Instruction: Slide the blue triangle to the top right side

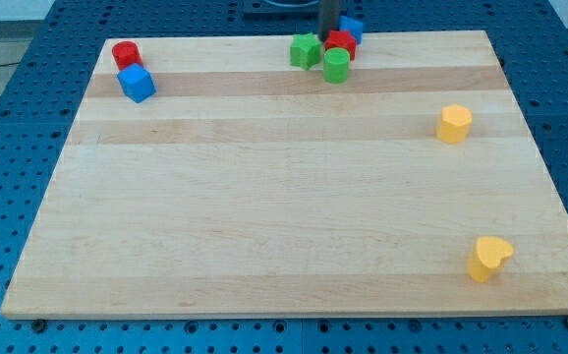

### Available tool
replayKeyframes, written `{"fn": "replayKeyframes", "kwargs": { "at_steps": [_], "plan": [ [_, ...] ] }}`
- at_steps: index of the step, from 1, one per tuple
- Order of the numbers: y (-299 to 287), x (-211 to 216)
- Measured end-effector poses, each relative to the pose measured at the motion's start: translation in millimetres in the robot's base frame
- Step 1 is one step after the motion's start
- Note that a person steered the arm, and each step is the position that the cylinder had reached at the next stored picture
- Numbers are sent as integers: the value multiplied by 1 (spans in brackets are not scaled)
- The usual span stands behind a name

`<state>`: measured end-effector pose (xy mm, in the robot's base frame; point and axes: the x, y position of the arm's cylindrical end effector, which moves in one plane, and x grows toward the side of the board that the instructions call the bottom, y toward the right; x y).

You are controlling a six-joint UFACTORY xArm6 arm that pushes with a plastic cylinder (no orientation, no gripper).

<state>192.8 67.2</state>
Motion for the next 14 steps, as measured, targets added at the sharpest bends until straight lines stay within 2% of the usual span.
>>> {"fn": "replayKeyframes", "kwargs": {
  "at_steps": [1,5,7,9,14],
  "plan": [
    [36,0],
    [115,-1],
    [118,17],
    [164,37],
    [160,39]
  ]
}}
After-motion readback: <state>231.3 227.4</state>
